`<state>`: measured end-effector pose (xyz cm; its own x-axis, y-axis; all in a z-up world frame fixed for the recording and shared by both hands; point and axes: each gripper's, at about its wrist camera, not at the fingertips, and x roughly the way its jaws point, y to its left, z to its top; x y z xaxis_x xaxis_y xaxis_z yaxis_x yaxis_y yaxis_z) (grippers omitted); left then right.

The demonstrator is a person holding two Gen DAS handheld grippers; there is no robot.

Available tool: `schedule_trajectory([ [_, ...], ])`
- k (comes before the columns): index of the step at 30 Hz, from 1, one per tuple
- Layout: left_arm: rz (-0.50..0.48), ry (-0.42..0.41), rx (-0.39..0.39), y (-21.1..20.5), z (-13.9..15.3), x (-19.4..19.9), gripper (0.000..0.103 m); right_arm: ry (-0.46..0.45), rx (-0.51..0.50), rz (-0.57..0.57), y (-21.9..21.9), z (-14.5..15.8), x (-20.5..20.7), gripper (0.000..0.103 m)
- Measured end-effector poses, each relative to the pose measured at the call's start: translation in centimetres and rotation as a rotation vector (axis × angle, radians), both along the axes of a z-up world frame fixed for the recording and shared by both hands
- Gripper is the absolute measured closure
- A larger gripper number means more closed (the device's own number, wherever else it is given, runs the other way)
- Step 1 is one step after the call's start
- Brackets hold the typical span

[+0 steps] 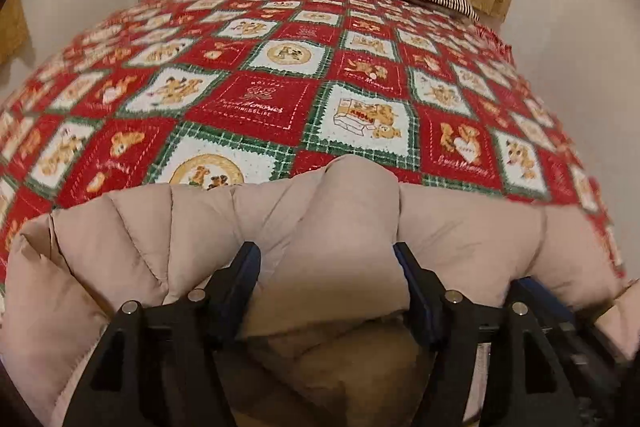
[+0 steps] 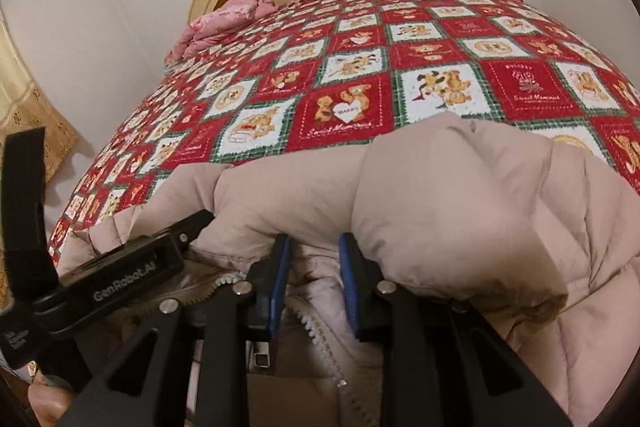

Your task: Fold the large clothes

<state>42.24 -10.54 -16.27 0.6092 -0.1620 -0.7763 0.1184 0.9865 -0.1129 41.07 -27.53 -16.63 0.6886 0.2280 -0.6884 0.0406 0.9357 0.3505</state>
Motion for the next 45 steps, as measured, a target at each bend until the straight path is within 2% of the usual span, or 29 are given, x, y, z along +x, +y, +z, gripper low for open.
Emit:
schedule_trajectory([
  [2,-0.002,-0.009,0.03,-0.4,-0.1,-0.2,0.034,-0.064,0.034,-0.022,-0.6,0.6,-1.0,0.072],
  [4,-0.001,-0.011,0.024,-0.3,-0.2,0.2,0.034,-0.179,0.095,-0.066,-2.0,1.7,-2.7,0.068],
  [5,-0.001,-0.012,0.024,-0.3,-0.1,0.2,0.034,-0.202,0.111,-0.109,-2.7,1.8,-3.2,0.065],
  [7,-0.003,-0.014,0.031,-0.3,-0.1,0.2,0.034,-0.156,0.136,-0.173,-3.8,1.0,-2.9,0.063],
  [10,-0.006,-0.014,0.04,-0.5,-0.2,0.5,0.032,-0.006,0.143,-0.207,-4.4,-0.8,-0.9,0.076],
  [13,-0.008,-0.015,0.056,-0.8,-0.3,0.7,0.029,0.024,0.069,-0.21,-3.4,-0.8,-0.3,0.076],
  [17,-0.008,-0.012,0.059,-0.9,-0.3,0.8,0.027,0.027,0.104,-0.21,-4.2,-1.1,-0.1,0.077],
  [19,-0.011,-0.011,0.059,-0.9,-0.3,0.8,0.027,0.034,0.072,-0.212,-3.8,-1.0,-0.2,0.077],
  [22,-0.046,0.021,0.028,-0.2,0.2,0.1,0.027,0.068,0.005,-0.195,-3.1,-0.4,-0.2,0.072],
  [24,-0.113,0.032,-0.042,1.7,2.3,-2.1,0.027,0.107,-0.019,-0.172,-2.8,0.9,-1.5,0.068],
  [26,-0.152,-0.012,-0.074,4.4,4.8,-5.8,0.027,0.021,0.017,-0.154,-2.9,3.6,-5.4,0.054],
  [28,-0.189,-0.053,-0.09,7.3,6.3,-9.1,0.026,-0.08,0.002,-0.137,-3.1,6.5,-10.9,0.034],
  [31,-0.237,-0.103,-0.1,13.9,7.5,-15.9,0.026,-0.165,-0.065,-0.145,-3.7,9.4,-19.5,0.032],
  [34,-0.236,-0.137,-0.096,19.2,7.4,-20.9,0.026,-0.194,-0.097,-0.173,-5.2,10.9,-28.2,0.032],
  [35,-0.229,-0.146,-0.097,21.4,7.0,-23.3,0.026,-0.202,-0.102,-0.191,-5.7,11.2,-30.7,0.032],
  [39,-0.172,-0.133,-0.115,26.7,4.8,-28.6,0.025,-0.214,-0.118,-0.262,-7.4,12.0,-40.0,0.029],
  [40,-0.144,-0.123,-0.142,28.0,4.1,-29.9,0.025,-0.207,-0.133,-0.277,-7.7,12.0,-42.6,0.026],
  [41,-0.129,-0.114,-0.164,28.6,3.7,-30.5,0.025,-0.197,-0.142,-0.279,-7.7,12.1,-43.6,0.025],
  [45,-0.055,-0.016,-0.336,31.6,1.0,-32.6,0.025,-0.1,-0.165,-0.249,-7.2,10.1,-47.3,0.025],
])
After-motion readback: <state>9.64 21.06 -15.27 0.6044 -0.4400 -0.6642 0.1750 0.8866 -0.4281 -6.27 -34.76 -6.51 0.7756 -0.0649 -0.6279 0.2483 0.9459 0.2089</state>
